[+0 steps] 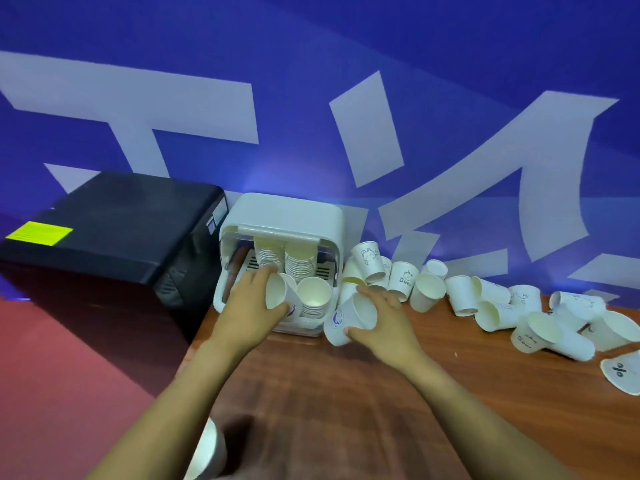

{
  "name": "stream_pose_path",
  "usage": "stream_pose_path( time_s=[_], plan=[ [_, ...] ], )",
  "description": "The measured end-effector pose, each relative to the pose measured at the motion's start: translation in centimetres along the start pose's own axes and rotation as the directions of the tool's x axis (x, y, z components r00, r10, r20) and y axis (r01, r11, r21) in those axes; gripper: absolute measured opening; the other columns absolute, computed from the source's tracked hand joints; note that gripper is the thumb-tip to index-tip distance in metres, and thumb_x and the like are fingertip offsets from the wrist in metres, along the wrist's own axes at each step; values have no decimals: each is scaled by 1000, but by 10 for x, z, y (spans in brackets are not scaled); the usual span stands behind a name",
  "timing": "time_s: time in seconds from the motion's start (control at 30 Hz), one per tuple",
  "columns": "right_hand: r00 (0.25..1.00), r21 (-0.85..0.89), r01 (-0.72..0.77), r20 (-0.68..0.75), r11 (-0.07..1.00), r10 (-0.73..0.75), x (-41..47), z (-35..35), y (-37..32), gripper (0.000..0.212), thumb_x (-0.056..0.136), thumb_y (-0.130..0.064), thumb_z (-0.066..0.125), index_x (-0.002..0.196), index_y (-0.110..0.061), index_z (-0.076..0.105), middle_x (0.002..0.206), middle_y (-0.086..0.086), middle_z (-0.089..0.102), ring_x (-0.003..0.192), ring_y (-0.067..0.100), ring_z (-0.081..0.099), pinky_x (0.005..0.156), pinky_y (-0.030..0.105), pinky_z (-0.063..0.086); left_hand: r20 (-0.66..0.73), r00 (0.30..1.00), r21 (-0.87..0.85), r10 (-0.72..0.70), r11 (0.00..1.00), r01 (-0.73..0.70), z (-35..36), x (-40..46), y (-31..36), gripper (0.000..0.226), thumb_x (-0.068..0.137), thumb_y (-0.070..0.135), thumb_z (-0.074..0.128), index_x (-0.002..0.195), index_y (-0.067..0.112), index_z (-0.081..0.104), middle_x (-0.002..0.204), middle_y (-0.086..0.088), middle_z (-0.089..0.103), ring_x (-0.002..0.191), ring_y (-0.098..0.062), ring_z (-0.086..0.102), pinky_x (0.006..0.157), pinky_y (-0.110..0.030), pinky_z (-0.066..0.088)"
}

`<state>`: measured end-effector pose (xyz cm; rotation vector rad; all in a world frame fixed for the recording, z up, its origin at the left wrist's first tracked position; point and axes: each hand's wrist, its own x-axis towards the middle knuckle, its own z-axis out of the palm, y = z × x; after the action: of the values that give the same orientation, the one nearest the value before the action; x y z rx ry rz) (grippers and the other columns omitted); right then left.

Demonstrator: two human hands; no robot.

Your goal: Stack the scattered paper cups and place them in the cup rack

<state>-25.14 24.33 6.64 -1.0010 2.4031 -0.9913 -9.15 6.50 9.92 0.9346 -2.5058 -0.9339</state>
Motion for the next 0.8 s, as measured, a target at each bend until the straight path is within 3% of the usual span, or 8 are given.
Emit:
stream_pose_path(
  time_s=[0.13, 0.3, 0.47, 0.6, 0.7, 0.8],
  plan=[
    [998, -5, 54, -38, 999, -54, 16, 20, -25, 71, 73, -21, 75, 136, -28, 44, 130, -9, 39, 117, 2, 38, 91, 8, 24, -25, 999, -1, 22, 1000, -22, -15, 26, -16, 62, 79, 26, 72, 134, 23, 43, 136, 0, 44, 125, -20, 39, 99, -27, 31],
    [991, -114, 98, -83, 989, -107, 30, 36, -36, 69, 73, -26, 71, 136, -31, 43, 135, -8, 42, 125, 11, 39, 101, 20, 33, -55, 995, 18, 81, 997, -80, -8, 46, -30, 58, 78, 27, 71, 130, 24, 47, 134, 1, 46, 123, -20, 42, 98, -34, 37],
    [962, -263, 198, -132, 944, -238, 51, 45, -44, 62, 79, -28, 64, 137, -28, 43, 141, -6, 39, 127, 19, 43, 100, 33, 42, 28, 990, 55, 135, 989, -136, 9, 65, -50, 58, 79, 27, 71, 132, 22, 47, 134, 3, 46, 125, -21, 42, 100, -34, 39],
    [960, -336, 176, -149, 925, -237, 64, 61, -37, 56, 81, -34, 64, 134, -25, 47, 140, 0, 44, 123, 23, 47, 96, 38, 46, 90, 987, 62, 130, 989, -135, 27, 73, -60, 59, 81, 29, 67, 135, 20, 44, 137, 2, 44, 128, -20, 40, 104, -31, 34],
    [979, -377, 157, -65, 913, -195, 70, 72, -29, 60, 81, -36, 65, 136, -27, 43, 142, -3, 41, 127, 22, 42, 97, 38, 45, 145, 985, 107, 94, 988, -110, 40, 77, -67, 66, 82, 35, 66, 141, 23, 38, 147, 2, 36, 134, -21, 33, 109, -34, 30],
    [987, -384, 127, 143, 914, -77, 69, 78, -17, 77, 82, -37, 64, 147, -29, 24, 157, -6, 18, 141, 17, 22, 109, 35, 33, 243, 970, 132, 23, 990, -56, 51, 79, -75, 76, 82, 34, 66, 147, 24, 28, 157, 0, 18, 142, -24, 20, 114, -37, 24]
  ],
)
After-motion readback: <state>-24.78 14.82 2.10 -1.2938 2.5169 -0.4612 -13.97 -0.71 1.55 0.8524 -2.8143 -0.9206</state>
